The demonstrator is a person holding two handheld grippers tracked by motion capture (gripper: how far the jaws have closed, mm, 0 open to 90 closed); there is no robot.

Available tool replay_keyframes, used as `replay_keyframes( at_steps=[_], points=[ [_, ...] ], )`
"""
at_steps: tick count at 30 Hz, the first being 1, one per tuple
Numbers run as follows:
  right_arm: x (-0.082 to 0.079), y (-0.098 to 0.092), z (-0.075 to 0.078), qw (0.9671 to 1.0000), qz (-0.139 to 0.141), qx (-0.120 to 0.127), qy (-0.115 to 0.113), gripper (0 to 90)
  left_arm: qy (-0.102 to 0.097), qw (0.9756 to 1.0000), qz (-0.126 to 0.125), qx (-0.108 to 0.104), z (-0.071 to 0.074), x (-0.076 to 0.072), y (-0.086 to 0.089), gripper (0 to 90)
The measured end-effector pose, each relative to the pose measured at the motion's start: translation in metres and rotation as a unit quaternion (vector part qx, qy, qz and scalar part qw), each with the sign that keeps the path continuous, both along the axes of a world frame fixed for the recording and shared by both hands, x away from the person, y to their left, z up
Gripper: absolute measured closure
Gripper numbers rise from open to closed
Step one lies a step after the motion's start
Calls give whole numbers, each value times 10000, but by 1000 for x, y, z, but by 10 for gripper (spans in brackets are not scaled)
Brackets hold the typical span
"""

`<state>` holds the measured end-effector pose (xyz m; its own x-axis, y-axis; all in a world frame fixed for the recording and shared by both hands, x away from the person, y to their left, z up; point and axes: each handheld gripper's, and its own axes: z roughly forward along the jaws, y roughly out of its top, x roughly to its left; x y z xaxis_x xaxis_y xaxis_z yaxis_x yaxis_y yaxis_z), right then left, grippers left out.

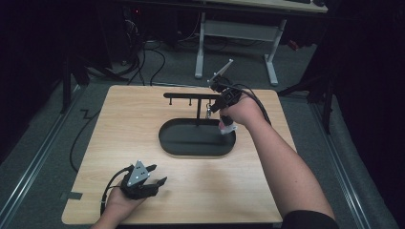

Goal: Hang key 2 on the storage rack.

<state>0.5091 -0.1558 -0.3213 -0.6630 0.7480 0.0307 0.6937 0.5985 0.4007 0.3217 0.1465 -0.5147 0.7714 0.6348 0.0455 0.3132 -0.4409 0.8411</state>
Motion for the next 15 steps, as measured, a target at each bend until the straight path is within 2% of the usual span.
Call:
replay_keyframes(
  at_steps=[8,15],
  points=[
    [7,-5,1,9999,-129,47,59,890,-28,10000,-23,1,-1,-1,-2,397],
    [17,-8,0,9996,-242,101,64,889,20,9999,-99,84,-2,-1,-4,397]
  ],
)
